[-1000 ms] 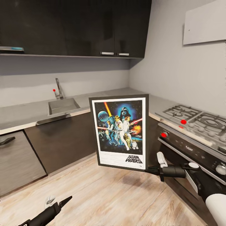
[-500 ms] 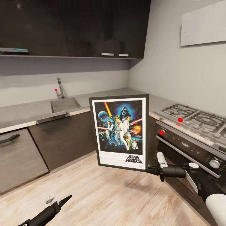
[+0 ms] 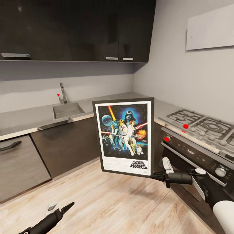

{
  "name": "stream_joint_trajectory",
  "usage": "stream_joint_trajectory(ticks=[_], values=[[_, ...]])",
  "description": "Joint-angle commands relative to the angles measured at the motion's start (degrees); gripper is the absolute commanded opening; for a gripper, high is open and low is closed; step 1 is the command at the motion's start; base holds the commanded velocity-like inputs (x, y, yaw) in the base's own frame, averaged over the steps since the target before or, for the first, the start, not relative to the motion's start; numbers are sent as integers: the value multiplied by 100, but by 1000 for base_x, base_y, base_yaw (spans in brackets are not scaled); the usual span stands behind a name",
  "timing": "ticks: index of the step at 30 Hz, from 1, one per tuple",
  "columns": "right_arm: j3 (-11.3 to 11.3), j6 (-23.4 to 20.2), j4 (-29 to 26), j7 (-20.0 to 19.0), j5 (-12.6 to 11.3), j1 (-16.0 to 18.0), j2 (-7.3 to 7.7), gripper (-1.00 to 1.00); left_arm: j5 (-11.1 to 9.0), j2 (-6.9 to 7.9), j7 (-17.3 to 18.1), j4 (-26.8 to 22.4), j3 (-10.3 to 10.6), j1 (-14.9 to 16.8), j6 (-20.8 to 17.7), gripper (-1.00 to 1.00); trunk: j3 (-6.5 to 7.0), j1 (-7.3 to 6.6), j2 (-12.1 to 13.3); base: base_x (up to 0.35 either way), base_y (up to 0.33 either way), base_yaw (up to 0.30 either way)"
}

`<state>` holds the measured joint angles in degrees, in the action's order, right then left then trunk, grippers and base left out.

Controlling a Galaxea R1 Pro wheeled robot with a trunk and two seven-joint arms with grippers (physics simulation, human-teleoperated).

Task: Pick up the poster from the kitchen countertop and hang it on one of the wall nails in the kitchen.

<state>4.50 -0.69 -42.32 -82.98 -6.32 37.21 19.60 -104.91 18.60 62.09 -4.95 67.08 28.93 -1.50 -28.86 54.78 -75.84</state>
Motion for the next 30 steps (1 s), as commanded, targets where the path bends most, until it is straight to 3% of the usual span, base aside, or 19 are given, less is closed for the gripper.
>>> stream_joint_trajectory(ticks=[1, 30], values=[[31, -23, 8, -13, -51, 5, 6, -100, -56, 4, 13, -6, 50, 2, -17, 100, 13, -23, 38, 0, 0, 0], [33, -18, 21, -7, -54, 5, 1, -100, -57, 4, 5, -6, 50, 6, -17, 100, 533, -660, 1201, 0, 0, 0]])
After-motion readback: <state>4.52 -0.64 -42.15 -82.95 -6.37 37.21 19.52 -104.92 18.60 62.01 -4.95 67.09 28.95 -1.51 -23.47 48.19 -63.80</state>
